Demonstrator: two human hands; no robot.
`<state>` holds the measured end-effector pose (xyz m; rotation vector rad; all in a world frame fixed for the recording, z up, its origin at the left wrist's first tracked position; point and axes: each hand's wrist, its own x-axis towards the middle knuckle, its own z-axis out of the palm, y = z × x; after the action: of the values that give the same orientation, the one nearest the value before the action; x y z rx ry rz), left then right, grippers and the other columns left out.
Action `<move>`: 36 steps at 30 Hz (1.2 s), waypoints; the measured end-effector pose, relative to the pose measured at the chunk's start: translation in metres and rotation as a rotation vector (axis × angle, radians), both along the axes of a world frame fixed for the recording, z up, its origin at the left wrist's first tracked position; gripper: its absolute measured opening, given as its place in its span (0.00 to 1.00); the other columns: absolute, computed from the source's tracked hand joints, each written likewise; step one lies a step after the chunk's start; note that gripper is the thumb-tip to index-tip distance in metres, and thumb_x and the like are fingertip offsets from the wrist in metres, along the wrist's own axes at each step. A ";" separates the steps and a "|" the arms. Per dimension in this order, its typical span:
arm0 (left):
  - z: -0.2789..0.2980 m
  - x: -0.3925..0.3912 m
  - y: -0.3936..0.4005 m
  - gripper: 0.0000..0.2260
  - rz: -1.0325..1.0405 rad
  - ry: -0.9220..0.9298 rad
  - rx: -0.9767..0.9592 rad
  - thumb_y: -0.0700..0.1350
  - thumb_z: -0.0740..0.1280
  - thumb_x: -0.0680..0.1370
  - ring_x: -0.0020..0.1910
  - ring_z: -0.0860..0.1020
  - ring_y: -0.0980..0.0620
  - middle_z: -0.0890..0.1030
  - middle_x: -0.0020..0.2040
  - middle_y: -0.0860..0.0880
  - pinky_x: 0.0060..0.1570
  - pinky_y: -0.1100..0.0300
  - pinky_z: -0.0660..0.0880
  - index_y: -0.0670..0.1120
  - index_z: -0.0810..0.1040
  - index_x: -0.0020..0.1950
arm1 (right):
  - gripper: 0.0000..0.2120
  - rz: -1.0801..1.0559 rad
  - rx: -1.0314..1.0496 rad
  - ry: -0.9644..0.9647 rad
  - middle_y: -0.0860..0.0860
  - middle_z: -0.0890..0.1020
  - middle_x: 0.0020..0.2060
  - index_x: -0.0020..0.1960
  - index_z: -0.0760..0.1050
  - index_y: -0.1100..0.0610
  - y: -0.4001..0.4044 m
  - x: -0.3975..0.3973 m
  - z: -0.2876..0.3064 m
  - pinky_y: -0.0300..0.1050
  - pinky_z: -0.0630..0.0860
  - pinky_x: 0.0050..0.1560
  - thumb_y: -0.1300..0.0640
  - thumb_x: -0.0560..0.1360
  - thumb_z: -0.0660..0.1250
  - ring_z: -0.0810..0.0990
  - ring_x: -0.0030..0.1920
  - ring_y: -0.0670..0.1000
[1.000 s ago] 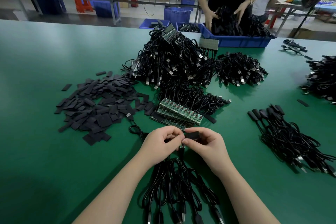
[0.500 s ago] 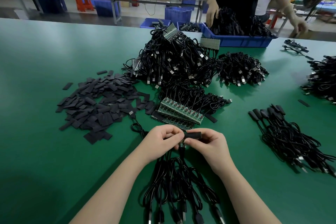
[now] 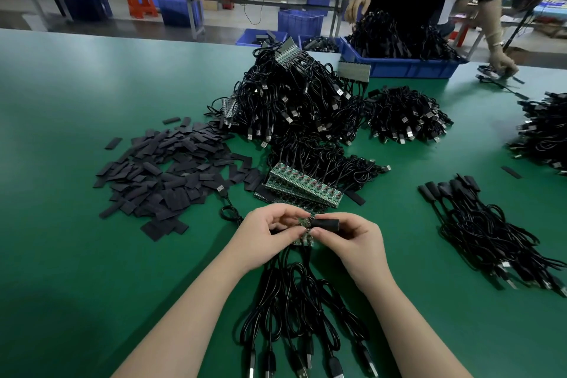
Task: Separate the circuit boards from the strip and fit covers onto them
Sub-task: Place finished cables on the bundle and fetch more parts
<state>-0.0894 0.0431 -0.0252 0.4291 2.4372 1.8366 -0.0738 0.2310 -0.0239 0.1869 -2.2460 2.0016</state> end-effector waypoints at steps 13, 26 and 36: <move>0.000 -0.001 -0.001 0.15 -0.038 -0.003 -0.010 0.41 0.71 0.77 0.44 0.84 0.56 0.86 0.46 0.56 0.49 0.62 0.79 0.64 0.84 0.51 | 0.14 0.021 0.038 -0.001 0.47 0.87 0.37 0.43 0.84 0.48 -0.001 0.000 0.002 0.34 0.78 0.41 0.65 0.66 0.79 0.84 0.37 0.43; 0.004 0.000 0.001 0.19 -0.041 -0.022 0.050 0.39 0.71 0.77 0.42 0.84 0.58 0.85 0.46 0.58 0.45 0.67 0.78 0.67 0.83 0.48 | 0.17 0.052 0.018 0.065 0.46 0.87 0.39 0.43 0.85 0.41 -0.002 0.001 0.002 0.33 0.77 0.42 0.64 0.66 0.79 0.84 0.39 0.44; 0.004 -0.002 0.001 0.17 -0.065 0.001 0.011 0.40 0.70 0.78 0.45 0.83 0.57 0.85 0.44 0.55 0.52 0.66 0.76 0.63 0.81 0.57 | 0.12 0.098 0.023 0.038 0.47 0.87 0.38 0.42 0.85 0.40 -0.001 0.000 0.006 0.33 0.77 0.41 0.55 0.63 0.79 0.83 0.36 0.43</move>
<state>-0.0912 0.0445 -0.0217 0.5041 2.3851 1.8255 -0.0733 0.2304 -0.0179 0.3404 -2.2791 2.0024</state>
